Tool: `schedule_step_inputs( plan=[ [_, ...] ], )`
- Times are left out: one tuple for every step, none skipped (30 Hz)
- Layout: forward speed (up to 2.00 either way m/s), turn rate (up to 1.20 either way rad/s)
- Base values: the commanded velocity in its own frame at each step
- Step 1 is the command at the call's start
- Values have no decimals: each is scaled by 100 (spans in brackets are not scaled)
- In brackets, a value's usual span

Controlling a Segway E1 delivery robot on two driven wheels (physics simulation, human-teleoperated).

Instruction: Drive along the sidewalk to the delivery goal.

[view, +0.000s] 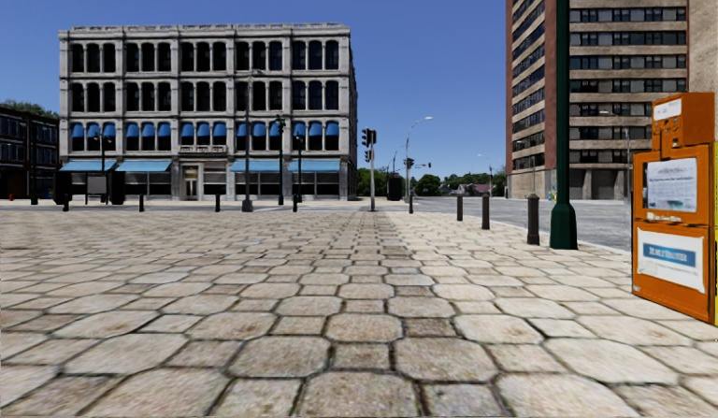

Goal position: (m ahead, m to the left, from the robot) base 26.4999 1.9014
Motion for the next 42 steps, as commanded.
schedule_step_inputs(
  plan=[
    [200, 0],
    [200, 0],
    [200, 0],
    [200, 0],
    [200, 0],
    [200, 0],
    [200, 0],
    [200, 0],
    [200, 0],
    [200, 0],
    [200, 0],
    [200, 0],
    [200, 0],
    [200, 0],
    [200, 0],
    [200, 0],
    [200, 0],
    [200, 0],
    [200, 0],
    [200, 0],
    [200, 0],
    [200, 0],
    [200, 0],
    [200, 0],
    [200, 0],
    [200, 0],
    [200, 0],
    [200, 0],
    [200, 0],
    [200, 0],
    [200, 0],
    [200, 0],
    [200, 0],
    [200, 0],
    [200, 44],
    [200, 65],
    [200, 120],
    [200, 120],
    [200, 118],
    [200, 38],
    [200, 38],
    [200, 22]
  ],
)
